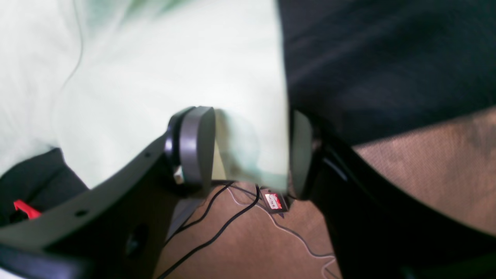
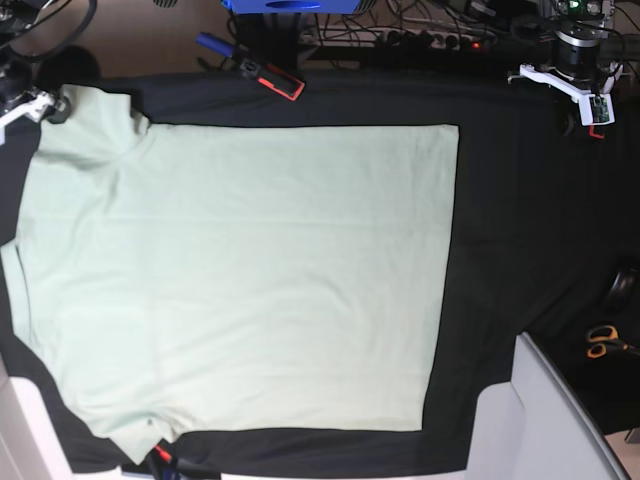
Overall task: Fold the T-shirt properly
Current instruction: 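Move both grippers down to the two corners of the shirt's edge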
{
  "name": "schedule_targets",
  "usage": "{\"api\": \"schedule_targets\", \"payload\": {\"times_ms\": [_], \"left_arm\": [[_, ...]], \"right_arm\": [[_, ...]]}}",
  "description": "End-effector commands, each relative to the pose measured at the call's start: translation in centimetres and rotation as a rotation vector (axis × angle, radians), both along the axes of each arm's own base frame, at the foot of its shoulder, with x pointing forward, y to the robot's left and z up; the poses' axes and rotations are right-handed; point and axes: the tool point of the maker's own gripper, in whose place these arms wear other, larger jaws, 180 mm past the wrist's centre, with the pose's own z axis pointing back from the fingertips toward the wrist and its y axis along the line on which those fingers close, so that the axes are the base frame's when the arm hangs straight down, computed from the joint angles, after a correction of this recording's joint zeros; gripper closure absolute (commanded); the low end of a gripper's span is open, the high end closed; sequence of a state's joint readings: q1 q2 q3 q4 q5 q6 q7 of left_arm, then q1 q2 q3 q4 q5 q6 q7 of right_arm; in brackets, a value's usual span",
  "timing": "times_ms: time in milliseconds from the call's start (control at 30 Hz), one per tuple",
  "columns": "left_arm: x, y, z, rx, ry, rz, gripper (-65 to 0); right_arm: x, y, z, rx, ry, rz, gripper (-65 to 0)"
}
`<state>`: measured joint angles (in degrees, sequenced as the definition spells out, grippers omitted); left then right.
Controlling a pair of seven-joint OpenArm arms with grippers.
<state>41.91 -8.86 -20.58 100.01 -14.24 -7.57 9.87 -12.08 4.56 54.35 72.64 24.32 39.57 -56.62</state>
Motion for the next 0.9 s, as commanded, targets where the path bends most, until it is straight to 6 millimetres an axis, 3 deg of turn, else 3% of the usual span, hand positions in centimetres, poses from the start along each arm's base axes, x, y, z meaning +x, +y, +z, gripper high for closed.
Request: {"api": "schedule_targets", "payload": {"times_ms": [0, 67, 133, 300, 333, 400, 500, 567, 667, 867], "left_arm": [[0.2, 0.2, 0.8, 0.012, -0.025, -0.007, 0.0], [0.2, 0.2, 0.8, 0.012, -0.025, -0.007, 0.0], [0.2, 0.2, 0.7, 0.012, -0.024, -0.007, 0.0], [-0.5, 0.6, -0.3, 0.004, 0.002, 0.011, 0.0], [-0.2, 0.5, -0.4, 0.0, -0.003, 0.012, -0.2], [-0.3, 0.4, -1.0, -0.013, 0.002, 0.026, -6.9], [-0.3, -0.1, -1.4, -0.032, -0.003, 0.042, -24.2], [-0.2, -0.8, -1.6, -0.048, -0.004, 0.033, -30.2], [1.3, -2.4, -2.0, -0.08, -0.021, 0.002, -30.9], [1.9, -4.0, -4.6, -0.136, 0.011, -0.011, -31.2]], "right_arm": [[-0.1, 0.6, -0.1, 0.012, 0.015, 0.028, -27.7], [-0.1, 0.8, -0.2, 0.015, 0.018, 0.031, -27.3], [0.0, 0.8, -0.2, 0.015, 0.016, 0.031, -22.8], [0.0, 0.8, -0.2, 0.016, 0.019, 0.033, 0.0], [-0.1, 0.8, -0.2, 0.016, 0.02, 0.034, 0.0], [-0.1, 0.8, -0.3, 0.016, 0.022, 0.034, -0.6], [-0.2, 0.7, -0.3, 0.014, 0.021, 0.033, -0.6], [-0.1, 0.7, -0.3, 0.013, 0.019, 0.032, -0.6], [-0.1, 0.7, -0.3, 0.013, 0.019, 0.032, -0.6], [-0.2, 0.7, -0.3, 0.012, 0.021, 0.034, -0.6]]}}
